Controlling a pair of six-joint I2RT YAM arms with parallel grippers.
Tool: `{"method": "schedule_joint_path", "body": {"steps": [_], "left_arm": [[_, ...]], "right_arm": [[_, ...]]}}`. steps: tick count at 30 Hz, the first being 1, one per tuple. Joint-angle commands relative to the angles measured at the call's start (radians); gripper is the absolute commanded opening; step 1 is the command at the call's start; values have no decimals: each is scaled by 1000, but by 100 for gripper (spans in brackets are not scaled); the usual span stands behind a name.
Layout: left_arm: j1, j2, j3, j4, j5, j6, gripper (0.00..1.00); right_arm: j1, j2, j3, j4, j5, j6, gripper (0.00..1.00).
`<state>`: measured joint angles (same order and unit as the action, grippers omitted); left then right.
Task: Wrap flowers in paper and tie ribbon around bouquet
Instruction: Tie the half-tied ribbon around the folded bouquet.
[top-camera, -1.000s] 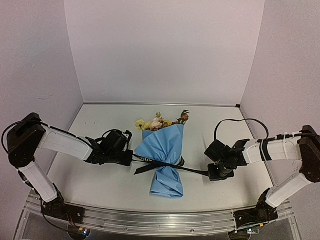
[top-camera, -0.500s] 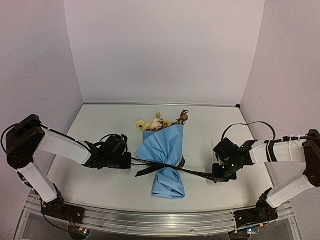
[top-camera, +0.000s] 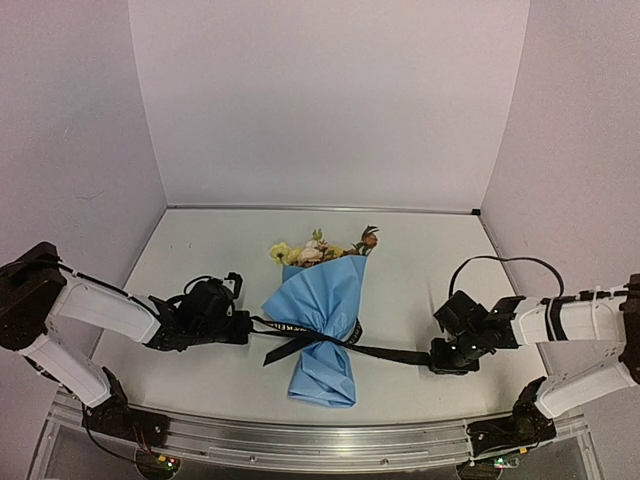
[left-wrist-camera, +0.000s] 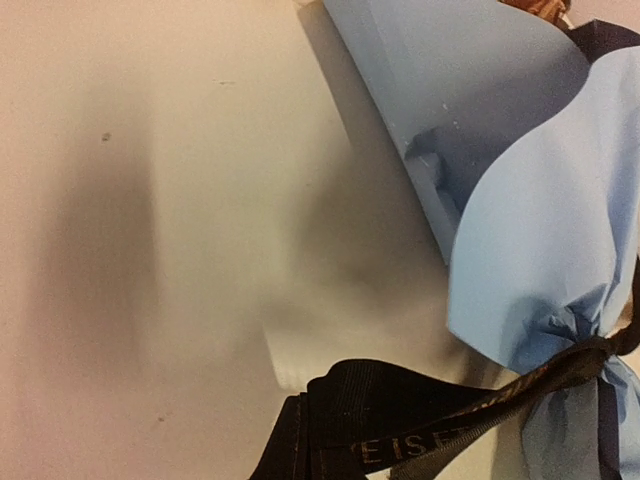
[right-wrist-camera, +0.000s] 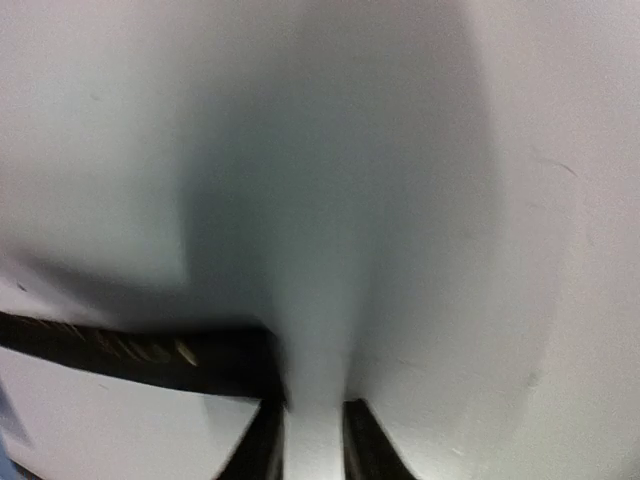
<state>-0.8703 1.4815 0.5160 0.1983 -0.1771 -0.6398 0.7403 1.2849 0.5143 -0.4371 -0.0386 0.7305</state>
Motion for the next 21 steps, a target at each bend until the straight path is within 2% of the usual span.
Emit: {"method": "schedule_joint_path", "body": {"steps": [1,3,4,7,9,12,16,21], "left_arm": [[26,-29,4,-29,-19,92,0],[23,-49,10,-25,-7,106,4],[22,-61,11,-25,2,113,10],[19,-108,14,-44,33,125,35],[11,-163,16,-69,37,131,47],[-15,-258,2,-79,48,153,58],[-54,-300,12,-88,110,168,61],[-127,-221,45,-88,163,168,62]], "right_arm": [[-3,-79,47,-310,87,-25,45],[-2,-117,81,-373,83,-38,52],[-1,-137,97,-393,81,-40,53],[22,-163,156,-406,91,-25,56],[48,-126,213,-381,87,-16,57],[90,24,334,-297,55,21,57],[153,207,516,-219,39,42,58],[189,392,665,-139,-24,118,60]]}}
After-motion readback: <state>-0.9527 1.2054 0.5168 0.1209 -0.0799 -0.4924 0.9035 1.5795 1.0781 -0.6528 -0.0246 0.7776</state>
